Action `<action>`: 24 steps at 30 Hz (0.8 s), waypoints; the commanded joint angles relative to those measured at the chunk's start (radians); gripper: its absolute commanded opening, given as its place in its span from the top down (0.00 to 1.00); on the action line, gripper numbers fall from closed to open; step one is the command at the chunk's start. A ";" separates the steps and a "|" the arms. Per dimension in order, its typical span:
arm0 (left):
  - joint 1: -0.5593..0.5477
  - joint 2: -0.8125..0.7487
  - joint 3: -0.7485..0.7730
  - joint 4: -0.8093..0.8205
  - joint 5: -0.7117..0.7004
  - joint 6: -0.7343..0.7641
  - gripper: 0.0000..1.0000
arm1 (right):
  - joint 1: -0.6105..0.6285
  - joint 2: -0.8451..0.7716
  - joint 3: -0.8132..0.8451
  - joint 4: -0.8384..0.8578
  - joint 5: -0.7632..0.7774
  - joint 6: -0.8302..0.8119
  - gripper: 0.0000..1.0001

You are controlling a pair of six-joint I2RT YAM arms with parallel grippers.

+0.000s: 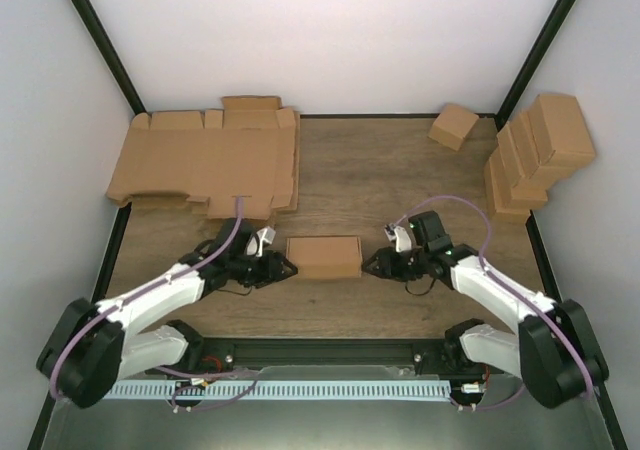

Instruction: Fold the paper box

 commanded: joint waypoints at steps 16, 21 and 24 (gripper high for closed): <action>-0.008 0.031 -0.022 0.151 -0.060 -0.060 0.55 | 0.006 0.018 0.075 0.074 0.029 0.121 0.34; 0.001 0.063 -0.033 0.155 -0.066 -0.029 0.68 | 0.005 0.036 0.040 0.102 0.015 0.125 0.34; 0.008 0.069 -0.043 0.142 -0.081 -0.025 0.78 | 0.005 0.043 0.004 0.133 -0.001 0.136 0.34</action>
